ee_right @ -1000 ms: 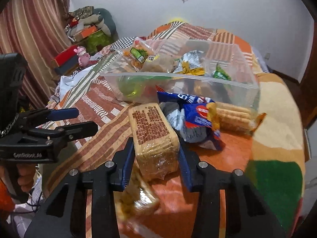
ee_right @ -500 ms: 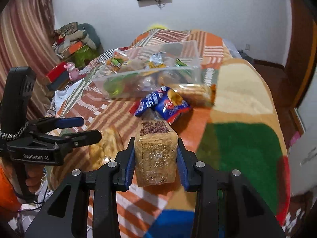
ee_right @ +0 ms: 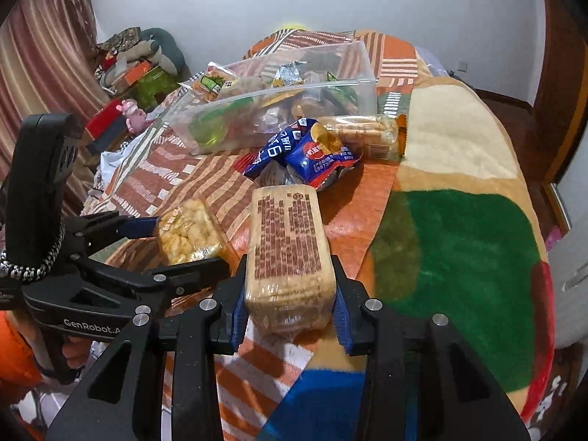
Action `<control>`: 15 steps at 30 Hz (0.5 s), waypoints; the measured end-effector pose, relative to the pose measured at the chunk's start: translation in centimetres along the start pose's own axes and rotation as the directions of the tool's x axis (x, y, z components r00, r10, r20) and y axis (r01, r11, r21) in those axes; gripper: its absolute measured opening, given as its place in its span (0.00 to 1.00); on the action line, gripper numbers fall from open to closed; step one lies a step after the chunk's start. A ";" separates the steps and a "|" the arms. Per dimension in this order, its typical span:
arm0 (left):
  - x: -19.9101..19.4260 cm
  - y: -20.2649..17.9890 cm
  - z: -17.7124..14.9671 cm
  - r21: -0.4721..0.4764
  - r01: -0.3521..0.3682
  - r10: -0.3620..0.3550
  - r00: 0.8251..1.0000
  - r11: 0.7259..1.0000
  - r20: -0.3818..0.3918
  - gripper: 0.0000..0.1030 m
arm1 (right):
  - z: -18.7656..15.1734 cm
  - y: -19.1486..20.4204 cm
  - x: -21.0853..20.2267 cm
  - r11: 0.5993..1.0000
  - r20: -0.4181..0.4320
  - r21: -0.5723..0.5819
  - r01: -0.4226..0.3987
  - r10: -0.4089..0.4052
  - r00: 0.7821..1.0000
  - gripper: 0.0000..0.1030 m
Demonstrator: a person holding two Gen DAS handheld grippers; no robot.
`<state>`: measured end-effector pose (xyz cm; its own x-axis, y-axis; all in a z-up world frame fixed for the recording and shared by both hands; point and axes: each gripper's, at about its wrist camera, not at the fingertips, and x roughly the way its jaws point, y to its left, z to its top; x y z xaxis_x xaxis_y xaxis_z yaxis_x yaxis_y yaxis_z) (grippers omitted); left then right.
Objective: Organize snacks
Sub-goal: 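Grasp the cracker packet with the left tool while the right tool grasps the bread loaf, then lower the cracker packet and bread loaf into the clear box, opening both tools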
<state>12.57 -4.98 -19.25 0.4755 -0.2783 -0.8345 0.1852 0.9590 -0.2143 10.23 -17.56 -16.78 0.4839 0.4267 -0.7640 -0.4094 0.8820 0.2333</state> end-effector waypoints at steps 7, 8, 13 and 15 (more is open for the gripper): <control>-0.3 1.0 -0.1 -0.003 -0.009 0.009 0.999 1.000 0.052 0.74 | 0.1 -0.3 0.7 1.000 0.010 0.018 -0.016 0.016 1.000 0.33; -0.4 1.1 -0.1 -0.005 -0.014 0.014 0.998 1.000 0.056 0.74 | 0.1 -0.2 0.5 1.000 0.016 0.019 -0.015 0.015 1.000 0.33; -1.7 2.2 0.2 -0.030 -0.020 0.022 0.996 0.999 0.084 0.73 | 0.2 -0.1 -0.3 1.000 0.033 0.010 -0.018 0.017 0.999 0.33; -2.4 2.6 0.5 -0.039 -0.024 0.028 0.994 0.999 0.103 0.73 | 0.5 -0.2 -0.9 1.000 0.049 0.013 -0.025 0.024 0.999 0.33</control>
<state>12.34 -1.85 -17.53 0.5661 -0.2553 -0.7838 0.1400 0.9668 -0.2138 10.30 -17.96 -15.84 0.5111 0.4572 -0.7278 -0.4113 0.8736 0.2599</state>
